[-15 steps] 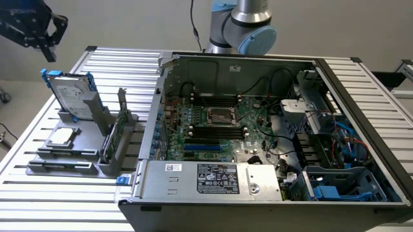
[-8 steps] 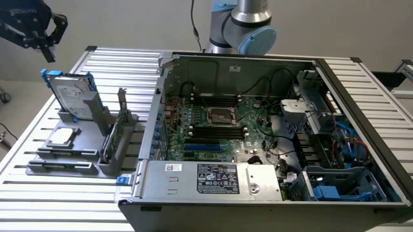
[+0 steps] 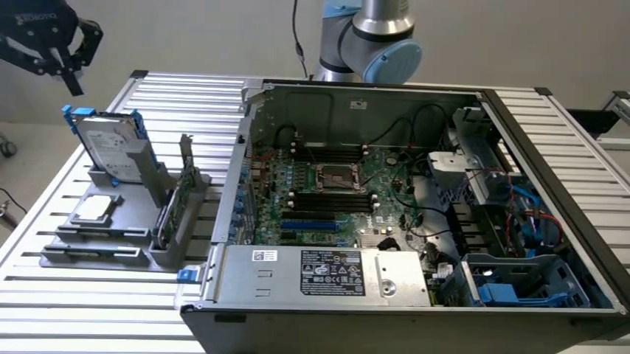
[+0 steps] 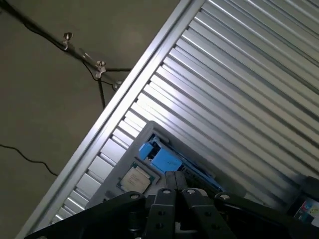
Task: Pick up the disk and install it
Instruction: 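Pick up the disk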
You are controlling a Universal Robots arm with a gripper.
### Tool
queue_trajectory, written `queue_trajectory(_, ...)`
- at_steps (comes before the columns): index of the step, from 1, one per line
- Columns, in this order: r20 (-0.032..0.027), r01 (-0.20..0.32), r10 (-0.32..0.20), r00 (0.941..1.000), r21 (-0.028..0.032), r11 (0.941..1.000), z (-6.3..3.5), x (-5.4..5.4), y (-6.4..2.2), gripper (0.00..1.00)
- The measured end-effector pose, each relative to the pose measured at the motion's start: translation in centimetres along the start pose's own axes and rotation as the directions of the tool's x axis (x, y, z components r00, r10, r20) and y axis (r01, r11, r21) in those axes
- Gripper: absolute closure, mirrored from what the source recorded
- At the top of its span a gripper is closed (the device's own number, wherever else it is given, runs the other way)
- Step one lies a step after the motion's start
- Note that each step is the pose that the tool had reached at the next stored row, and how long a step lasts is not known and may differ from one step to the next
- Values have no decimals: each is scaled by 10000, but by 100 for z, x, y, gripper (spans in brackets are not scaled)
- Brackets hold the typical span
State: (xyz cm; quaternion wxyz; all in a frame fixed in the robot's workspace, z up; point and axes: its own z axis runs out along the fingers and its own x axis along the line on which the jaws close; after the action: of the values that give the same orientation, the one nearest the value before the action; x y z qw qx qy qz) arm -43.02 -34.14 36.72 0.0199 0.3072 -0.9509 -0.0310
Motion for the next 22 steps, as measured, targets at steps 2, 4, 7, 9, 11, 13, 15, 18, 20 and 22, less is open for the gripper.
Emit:
queue_trajectory(2, -29, 374, -374, 9993, 9, 9993, 0, 0, 0, 89)
queue_trajectory(4, -57, 732, -732, 9973, 18, 9973, 1, 0, 0, 89)
queue_trajectory(7, -101, 1279, -1278, 9917, 29, 9918, 2, 0, 0, 89)
queue_trajectory(9, -128, 1633, -1632, 9865, 34, 9866, 4, 0, 0, 89)
queue_trajectory(11, -157, 1985, -1985, 9800, 38, 9801, 5, 0, -1, 89)
queue_trajectory(13, -188, 2347, -2346, 9719, 41, 9721, 7, 0, 0, 89)
queue_trajectory(15, -220, 2694, -2692, 9628, 46, 9630, 10, 0, -1, 89)
queue_trajectory(18, -274, 3217, -3214, 9465, 55, 9468, 16, 0, -1, 89)
queue_trajectory(20, -312, 3554, -3550, 9343, 60, 9347, 21, 0, -1, 89)
queue_trajectory(22, -347, 3888, -3884, 9209, 61, 9213, 28, -1, -1, 89)
